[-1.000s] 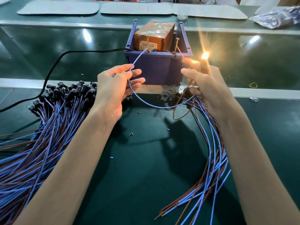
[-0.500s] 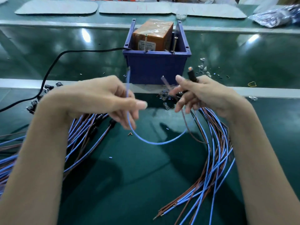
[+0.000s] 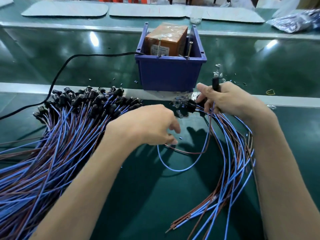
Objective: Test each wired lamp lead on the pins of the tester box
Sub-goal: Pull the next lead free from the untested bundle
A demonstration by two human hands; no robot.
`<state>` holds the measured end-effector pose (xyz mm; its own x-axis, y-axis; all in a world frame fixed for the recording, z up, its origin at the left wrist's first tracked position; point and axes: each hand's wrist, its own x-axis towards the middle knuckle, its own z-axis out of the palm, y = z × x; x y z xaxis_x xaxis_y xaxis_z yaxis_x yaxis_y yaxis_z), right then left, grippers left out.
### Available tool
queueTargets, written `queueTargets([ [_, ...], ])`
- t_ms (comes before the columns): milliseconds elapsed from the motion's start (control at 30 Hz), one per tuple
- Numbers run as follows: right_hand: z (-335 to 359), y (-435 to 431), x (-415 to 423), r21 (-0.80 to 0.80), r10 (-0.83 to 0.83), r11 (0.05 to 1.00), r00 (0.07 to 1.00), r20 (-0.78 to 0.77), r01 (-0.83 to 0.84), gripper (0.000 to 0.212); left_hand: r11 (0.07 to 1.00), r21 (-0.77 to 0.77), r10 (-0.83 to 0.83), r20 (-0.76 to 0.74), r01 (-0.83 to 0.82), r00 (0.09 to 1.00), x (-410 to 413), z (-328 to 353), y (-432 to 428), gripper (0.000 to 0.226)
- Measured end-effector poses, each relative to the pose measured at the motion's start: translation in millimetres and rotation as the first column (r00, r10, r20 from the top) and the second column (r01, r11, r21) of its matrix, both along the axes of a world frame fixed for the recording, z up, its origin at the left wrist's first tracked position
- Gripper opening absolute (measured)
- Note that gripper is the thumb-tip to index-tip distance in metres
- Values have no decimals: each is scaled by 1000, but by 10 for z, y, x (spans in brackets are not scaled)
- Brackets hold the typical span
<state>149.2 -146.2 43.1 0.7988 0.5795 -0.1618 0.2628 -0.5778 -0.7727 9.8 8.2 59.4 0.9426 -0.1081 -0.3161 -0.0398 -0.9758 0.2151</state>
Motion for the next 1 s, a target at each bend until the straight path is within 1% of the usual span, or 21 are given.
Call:
queueTargets([
  [67, 15, -22, -3, 49, -9, 999, 1000, -25, 10, 47, 987, 158, -13, -30, 17, 999, 22, -45, -31, 38],
  [167, 22, -61, -1, 107, -40, 993, 998, -52, 45, 38, 922, 387, 58, -191, 21, 980, 3, -57, -74, 60],
  [233, 23, -75, 8, 119, -53, 991, 997, -57, 59, 29, 894, 445, 61, -244, 56, 968, -11, -46, -101, 66],
  [300, 7, -80, 20, 120, -62, 990, 996, -59, 68, 21, 920, 388, 39, -244, 60, 969, -6, -56, -125, 59],
  [367, -9, -68, 32, 109, -73, 991, 996, -59, 79, 16, 950, 310, 29, -219, 42, 975, -1, -80, -156, 44],
  [433, -21, -53, 46, 115, -94, 988, 992, -85, 103, 15, 969, 243, 11, -209, 41, 978, -14, -104, -185, 32],
  [467, -26, -50, 53, 120, -108, 986, 989, -101, 119, 16, 978, 202, -5, -216, 50, 976, -24, -110, -203, 29],
  [500, -31, -52, 61, 119, -121, 984, 987, -106, 133, 17, 986, 155, -27, -228, 63, 973, -43, -112, -224, 28],
  [567, -43, -63, 75, 81, -131, 987, 989, -67, 136, 19, 992, 55, -97, -243, 114, 965, -86, -98, -301, 28],
  [667, -65, -84, 77, 12, -112, 994, 994, -2, 112, 18, 970, -83, -242, -262, 228, 934, -147, -89, -503, 29],
  [733, -86, -96, 80, -47, -109, 993, 994, 16, 109, 15, 948, -144, -314, -294, 282, 903, -183, -78, -633, 33],
  [800, -111, -110, 81, -130, -94, 987, 995, 27, 97, 15, 944, -177, -321, -319, 277, 892, -179, -36, -640, 35],
  [867, -127, -124, 82, -202, -67, 977, 997, 34, 72, 17, 964, -170, -248, -294, 205, 923, -144, 48, -475, 34],
  [900, -130, -126, 80, -235, -55, 970, 997, 48, 65, 17, 982, -129, -167, -247, 139, 955, -123, 86, -338, 34],
  [933, -131, -134, 79, -265, -48, 962, 996, 71, 65, 17, 998, -51, -51, -180, 43, 982, -106, 120, -180, 37],
  [967, -130, -140, 78, -291, -42, 954, 994, 99, 69, 17, 995, 69, 84, -94, -78, 992, -93, 141, -2, 39],
  [1000, -129, -146, 81, -312, -37, 947, 991, 125, 75, 16, 954, 217, 215, -7, -208, 977, -83, 142, 182, 41],
])
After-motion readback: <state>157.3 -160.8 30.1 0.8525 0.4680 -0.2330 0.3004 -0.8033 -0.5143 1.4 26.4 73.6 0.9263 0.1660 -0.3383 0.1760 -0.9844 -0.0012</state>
